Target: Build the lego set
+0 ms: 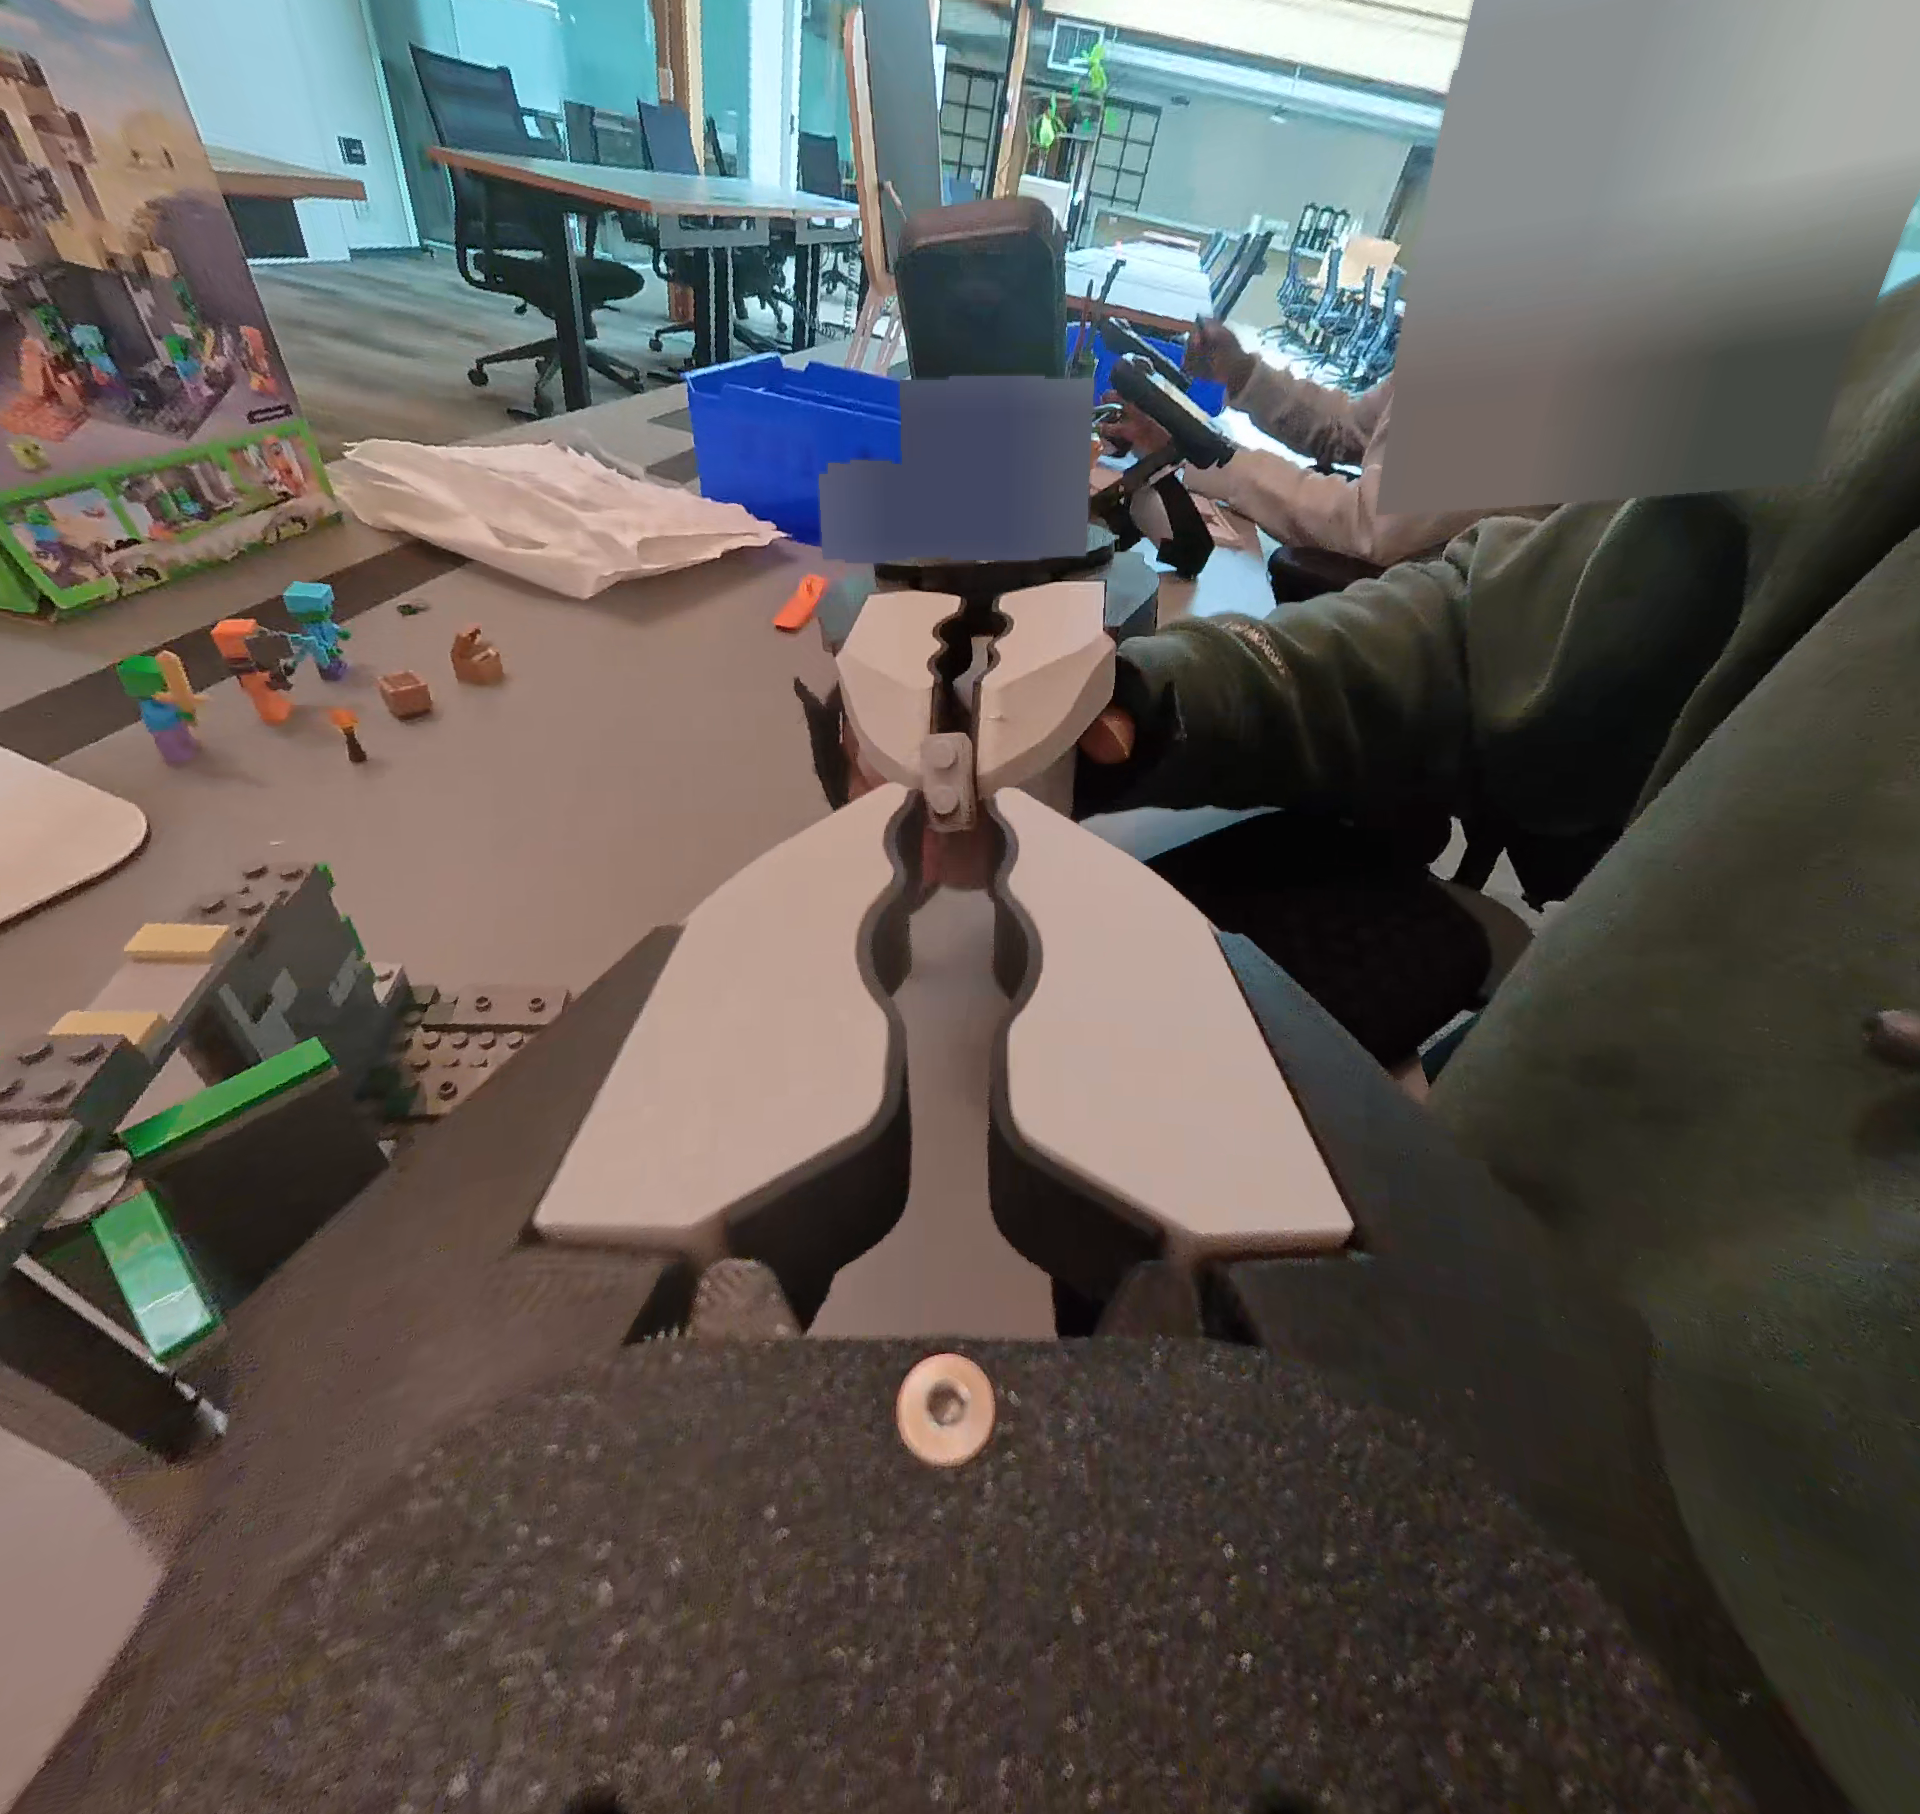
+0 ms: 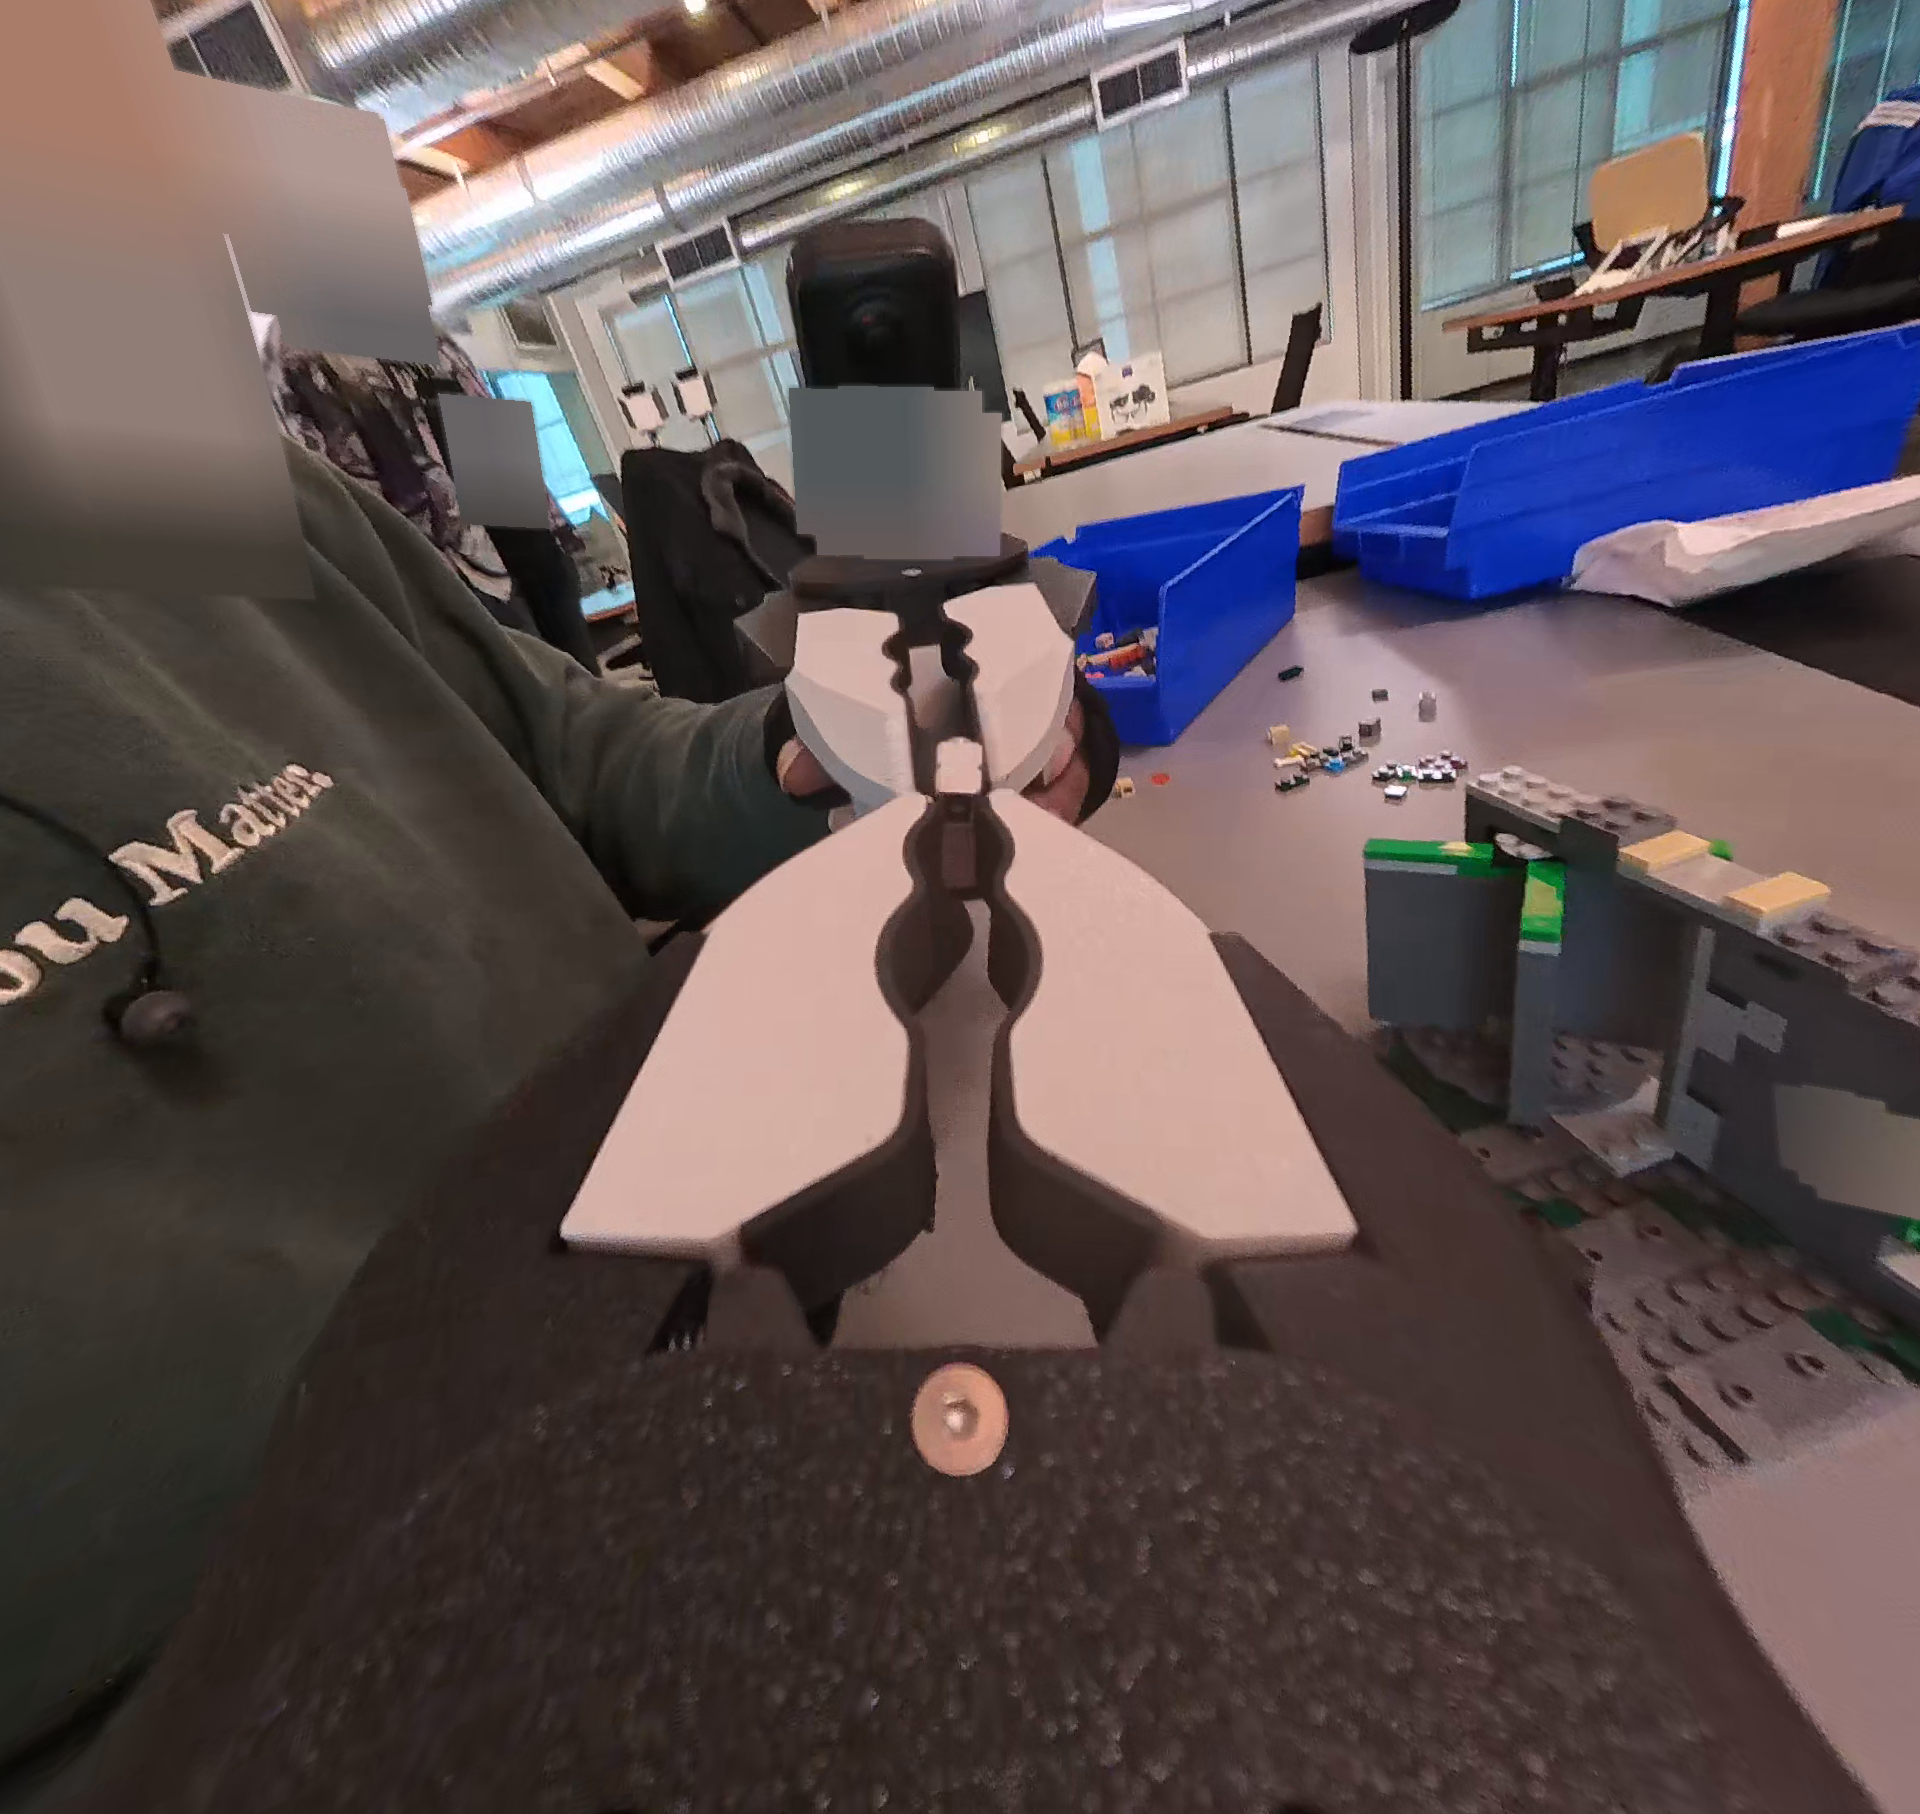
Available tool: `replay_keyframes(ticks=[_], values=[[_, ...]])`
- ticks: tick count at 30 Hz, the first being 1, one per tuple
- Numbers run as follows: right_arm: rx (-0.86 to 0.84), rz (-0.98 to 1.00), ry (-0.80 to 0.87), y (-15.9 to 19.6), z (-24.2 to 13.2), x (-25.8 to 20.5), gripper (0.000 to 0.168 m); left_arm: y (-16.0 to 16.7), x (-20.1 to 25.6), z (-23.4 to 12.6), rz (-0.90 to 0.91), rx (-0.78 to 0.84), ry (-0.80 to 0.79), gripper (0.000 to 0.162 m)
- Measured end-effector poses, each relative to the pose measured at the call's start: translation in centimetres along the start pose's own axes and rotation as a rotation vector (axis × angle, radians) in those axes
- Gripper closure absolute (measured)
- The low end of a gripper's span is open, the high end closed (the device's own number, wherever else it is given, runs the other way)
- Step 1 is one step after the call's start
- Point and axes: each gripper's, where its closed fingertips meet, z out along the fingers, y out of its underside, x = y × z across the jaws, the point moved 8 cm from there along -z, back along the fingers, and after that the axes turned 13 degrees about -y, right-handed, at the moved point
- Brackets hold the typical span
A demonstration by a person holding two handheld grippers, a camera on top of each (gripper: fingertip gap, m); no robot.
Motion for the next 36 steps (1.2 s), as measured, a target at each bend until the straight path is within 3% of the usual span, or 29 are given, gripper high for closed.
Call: replay_keyframes(ticks=[6, 12, 19, 25, 33, 36], values=[[-0.067, 0.001, -0.008, 0.3, 0.0, 0.1, 0.163, 0.0, -0.1, 0.0, 0.032, -0.058, 0.011, 0.154], [-0.462, -0.107, 0.026, -0.5, 0.4, 0.1, 0.157, 0.3, -0.1, 0.1, 0.199, -0.264, 0.009, 0.154], [-0.748, -0.171, 0.006, -1.4, 1.8, 0.2, 0.154, 0.6, 0.0, 1.0, 0.332, -0.415, 0.007, 0.154], [-0.819, -0.180, 0.027, -0.9, 2.1, 0.5, 0.160, 0.8, -0.3, 1.0, 0.351, -0.441, 0.001, 0.154], [-0.723, -0.154, 0.049, -0.8, 1.6, 1.4, 0.161, 0.9, -1.1, 0.9, 0.299, -0.382, -0.030, 0.154], [-0.658, -0.162, 0.064, -1.8, 0.8, 2.0, 0.161, 0.6, -2.1, 0.5, 0.272, -0.314, -0.084, 0.146]])
